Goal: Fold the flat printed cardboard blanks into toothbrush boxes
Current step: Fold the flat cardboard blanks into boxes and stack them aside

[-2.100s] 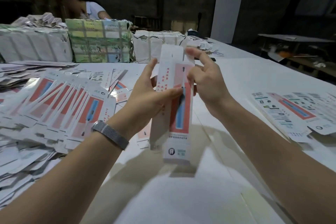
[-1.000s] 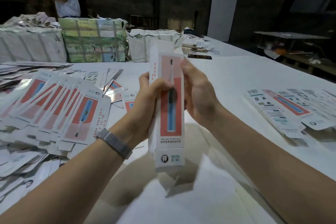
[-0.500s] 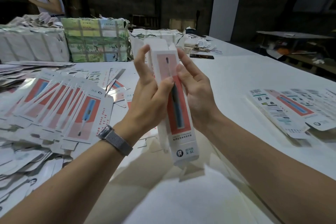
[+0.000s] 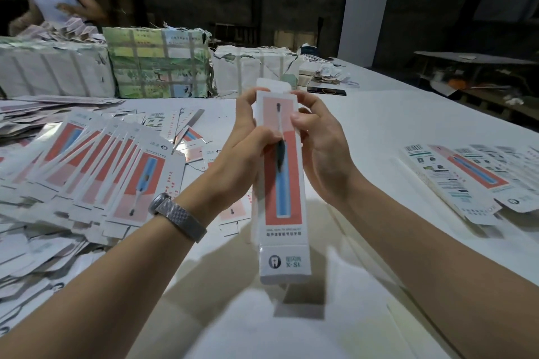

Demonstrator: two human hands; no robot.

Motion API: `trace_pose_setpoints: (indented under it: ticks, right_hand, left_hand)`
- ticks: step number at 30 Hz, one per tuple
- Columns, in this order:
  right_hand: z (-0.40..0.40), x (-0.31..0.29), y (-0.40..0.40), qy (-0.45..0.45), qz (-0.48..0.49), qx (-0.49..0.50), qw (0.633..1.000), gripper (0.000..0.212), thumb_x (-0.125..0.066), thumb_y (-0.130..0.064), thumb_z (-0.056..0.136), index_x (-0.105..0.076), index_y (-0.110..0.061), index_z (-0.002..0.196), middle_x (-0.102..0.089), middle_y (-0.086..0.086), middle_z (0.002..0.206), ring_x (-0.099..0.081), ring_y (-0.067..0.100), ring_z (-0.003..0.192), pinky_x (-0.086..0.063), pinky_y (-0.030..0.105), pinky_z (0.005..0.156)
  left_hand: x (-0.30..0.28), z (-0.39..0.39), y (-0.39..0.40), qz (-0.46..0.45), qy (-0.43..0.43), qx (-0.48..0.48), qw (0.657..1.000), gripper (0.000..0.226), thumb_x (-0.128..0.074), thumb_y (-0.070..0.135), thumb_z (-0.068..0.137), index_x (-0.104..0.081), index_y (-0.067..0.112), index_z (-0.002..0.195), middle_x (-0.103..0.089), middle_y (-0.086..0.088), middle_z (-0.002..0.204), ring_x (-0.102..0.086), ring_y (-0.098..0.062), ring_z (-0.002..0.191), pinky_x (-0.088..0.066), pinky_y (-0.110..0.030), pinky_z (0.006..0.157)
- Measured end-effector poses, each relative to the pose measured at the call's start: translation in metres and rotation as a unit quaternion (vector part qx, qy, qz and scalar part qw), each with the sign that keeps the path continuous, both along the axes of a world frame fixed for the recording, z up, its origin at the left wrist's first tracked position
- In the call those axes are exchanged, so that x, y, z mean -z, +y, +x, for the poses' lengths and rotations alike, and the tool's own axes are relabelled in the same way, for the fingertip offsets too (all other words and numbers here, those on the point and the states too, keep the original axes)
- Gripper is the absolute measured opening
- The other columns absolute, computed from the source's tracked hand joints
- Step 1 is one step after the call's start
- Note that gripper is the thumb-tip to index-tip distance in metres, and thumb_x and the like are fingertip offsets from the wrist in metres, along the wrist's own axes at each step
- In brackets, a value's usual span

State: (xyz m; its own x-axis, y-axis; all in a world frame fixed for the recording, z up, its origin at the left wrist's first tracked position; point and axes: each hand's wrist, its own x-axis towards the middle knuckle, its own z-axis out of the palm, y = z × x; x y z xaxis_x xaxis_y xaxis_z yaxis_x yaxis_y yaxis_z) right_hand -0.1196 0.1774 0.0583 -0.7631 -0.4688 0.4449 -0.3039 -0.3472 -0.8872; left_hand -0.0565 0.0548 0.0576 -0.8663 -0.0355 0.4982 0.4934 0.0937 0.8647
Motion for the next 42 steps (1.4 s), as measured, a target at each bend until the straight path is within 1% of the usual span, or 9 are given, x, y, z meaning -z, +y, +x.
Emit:
trace_pose_setpoints:
  ticks: [4,8,14,17,20,26,33,38,42]
  right_hand:
    - [-0.003,0.002,-0.001,0.010,-0.001,0.009,1.000,0.022,-0.048,-0.021,0.083,-0.056,-0.022,0.103,-0.060,0.006,0.091,-0.060,0.014,0.084,-0.053,0.035,0.083]
    - [-0.004,0.003,0.000,0.025,-0.011,0.034,0.999,0.016,-0.050,-0.020,0.081,-0.054,-0.019,0.096,-0.065,-0.010,0.080,-0.063,0.012,0.082,-0.052,0.033,0.079]
    - [-0.007,-0.002,0.001,-0.017,-0.069,0.078,0.994,0.038,-0.054,-0.006,0.069,-0.051,-0.021,0.104,-0.054,0.006,0.094,-0.059,0.030,0.092,-0.052,0.056,0.091]
    - [-0.008,-0.002,0.002,-0.034,-0.080,0.060,0.994,0.030,-0.052,-0.006,0.068,-0.059,-0.016,0.095,-0.061,-0.002,0.080,-0.059,0.021,0.084,-0.050,0.047,0.080]
    - [-0.009,-0.002,0.003,-0.050,-0.069,0.045,0.995,0.007,-0.055,-0.018,0.077,-0.060,-0.014,0.080,-0.059,-0.005,0.069,-0.055,0.015,0.074,-0.042,0.034,0.073]
    - [-0.016,-0.009,0.008,-0.097,-0.039,-0.020,0.994,0.016,-0.058,-0.013,0.078,-0.064,-0.010,0.092,-0.065,-0.003,0.068,-0.061,0.013,0.069,-0.049,0.029,0.066]
    - [-0.015,-0.012,0.007,-0.072,-0.031,0.042,0.996,0.020,-0.058,0.007,0.086,-0.070,-0.005,0.076,-0.064,0.000,0.066,-0.061,0.011,0.062,-0.051,0.022,0.059]
    - [-0.016,-0.013,0.008,-0.064,-0.016,0.068,0.995,0.021,-0.058,0.004,0.087,-0.071,-0.007,0.074,-0.064,-0.001,0.065,-0.058,0.009,0.058,-0.049,0.021,0.052]
    - [-0.018,-0.015,0.011,-0.054,-0.001,0.059,0.997,0.023,-0.059,0.002,0.087,-0.074,-0.010,0.074,-0.068,-0.001,0.069,-0.061,0.009,0.062,-0.050,0.023,0.053]
  left_hand:
    - [0.003,-0.001,0.001,-0.003,-0.002,-0.014,1.000,0.048,-0.044,0.018,0.082,-0.030,0.028,0.127,-0.059,-0.001,0.096,-0.062,-0.004,0.077,-0.054,-0.022,0.067]
    - [0.007,-0.005,0.001,0.013,-0.036,-0.002,0.999,0.041,-0.045,0.018,0.083,-0.036,0.035,0.120,-0.066,-0.004,0.095,-0.066,-0.025,0.085,-0.056,-0.047,0.084]
    - [0.012,-0.005,0.008,0.026,-0.057,0.011,0.998,0.046,-0.045,0.024,0.082,-0.029,0.054,0.114,-0.068,0.012,0.070,-0.067,-0.011,0.064,-0.055,-0.023,0.062]
    - [0.012,-0.003,0.010,0.062,-0.073,0.009,0.995,0.052,-0.046,0.024,0.081,-0.027,0.056,0.117,-0.064,0.007,0.061,-0.063,-0.010,0.055,-0.053,-0.023,0.054]
    - [0.011,-0.001,0.009,0.043,-0.078,0.005,0.996,0.054,-0.045,0.025,0.081,-0.027,0.049,0.126,-0.063,0.002,0.066,-0.062,-0.009,0.054,-0.052,-0.021,0.053]
    - [0.011,0.000,0.007,-0.038,-0.061,0.015,0.997,0.063,-0.042,0.024,0.084,-0.016,0.043,0.138,-0.063,0.013,0.064,-0.064,-0.007,0.058,-0.051,-0.018,0.056]
    - [0.009,0.000,0.002,-0.061,-0.052,0.025,0.996,0.065,-0.041,0.019,0.085,-0.019,0.044,0.141,-0.063,0.014,0.064,-0.061,-0.006,0.055,-0.049,-0.017,0.053]
    - [0.007,0.003,0.002,-0.097,-0.045,0.015,0.994,0.063,-0.042,0.023,0.083,-0.022,0.042,0.139,-0.062,-0.006,0.097,-0.064,-0.007,0.064,-0.052,-0.018,0.059]
    - [0.005,0.003,0.000,-0.105,-0.041,0.009,0.994,0.064,-0.042,0.023,0.081,-0.022,0.043,0.139,-0.060,-0.008,0.101,-0.063,-0.005,0.066,-0.051,-0.018,0.061]
